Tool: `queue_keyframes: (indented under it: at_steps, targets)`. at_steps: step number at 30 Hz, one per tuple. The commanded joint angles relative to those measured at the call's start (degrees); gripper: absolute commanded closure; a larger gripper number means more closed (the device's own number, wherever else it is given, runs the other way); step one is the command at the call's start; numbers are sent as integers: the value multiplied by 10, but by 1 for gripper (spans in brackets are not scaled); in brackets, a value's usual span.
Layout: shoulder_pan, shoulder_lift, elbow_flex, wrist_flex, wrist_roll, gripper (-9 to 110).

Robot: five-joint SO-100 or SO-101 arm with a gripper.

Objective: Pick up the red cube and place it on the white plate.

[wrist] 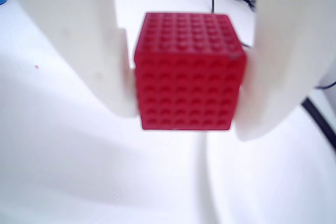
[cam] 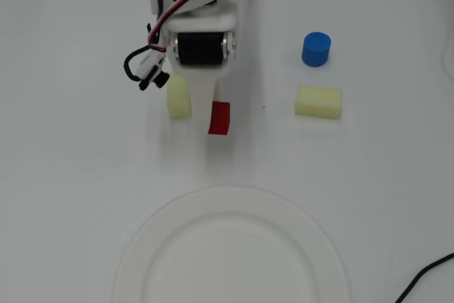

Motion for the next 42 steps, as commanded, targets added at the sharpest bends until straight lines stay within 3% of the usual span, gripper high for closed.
queue_keyframes:
  at_steps: [1, 8, 25, 32, 42]
  targets:
    - [-23, 130, 54, -114, -35, 102]
    - [-39, 116, 75, -271, -133, 102]
    - [-19, -242, -164, -312, -118, 102]
    - [-11, -282, -185, -296, -86, 93]
    - [-2, -160, -200, -113, -56, 75]
